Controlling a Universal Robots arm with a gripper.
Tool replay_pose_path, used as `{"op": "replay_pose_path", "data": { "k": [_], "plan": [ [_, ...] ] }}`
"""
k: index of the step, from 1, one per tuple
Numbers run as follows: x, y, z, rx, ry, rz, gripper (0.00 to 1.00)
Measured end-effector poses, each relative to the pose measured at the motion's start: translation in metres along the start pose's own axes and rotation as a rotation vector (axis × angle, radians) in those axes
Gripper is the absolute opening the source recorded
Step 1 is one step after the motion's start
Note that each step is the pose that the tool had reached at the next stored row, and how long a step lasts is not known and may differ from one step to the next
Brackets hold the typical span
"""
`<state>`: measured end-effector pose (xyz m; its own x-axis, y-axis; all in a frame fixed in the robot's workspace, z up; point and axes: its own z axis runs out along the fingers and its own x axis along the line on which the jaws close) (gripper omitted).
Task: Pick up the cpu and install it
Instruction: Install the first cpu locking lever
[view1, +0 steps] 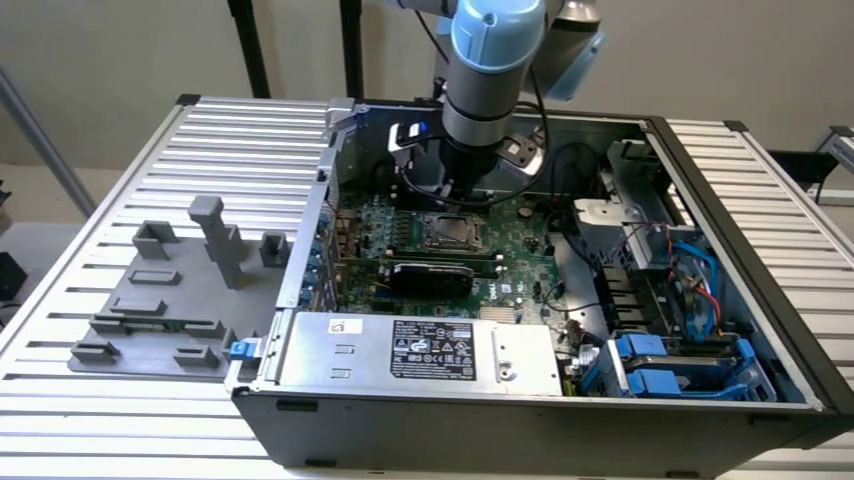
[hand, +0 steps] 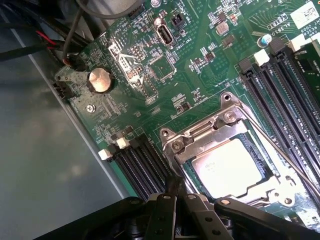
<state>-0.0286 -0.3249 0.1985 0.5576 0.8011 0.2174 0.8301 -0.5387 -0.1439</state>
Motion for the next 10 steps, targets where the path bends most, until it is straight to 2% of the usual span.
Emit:
{"op": "replay_pose_path", "data": {
  "k": [10],
  "plan": [
    [0.0007,0.0024,0.0028,-0.0023,0.0017,-0.005,0.11]
  ]
}}
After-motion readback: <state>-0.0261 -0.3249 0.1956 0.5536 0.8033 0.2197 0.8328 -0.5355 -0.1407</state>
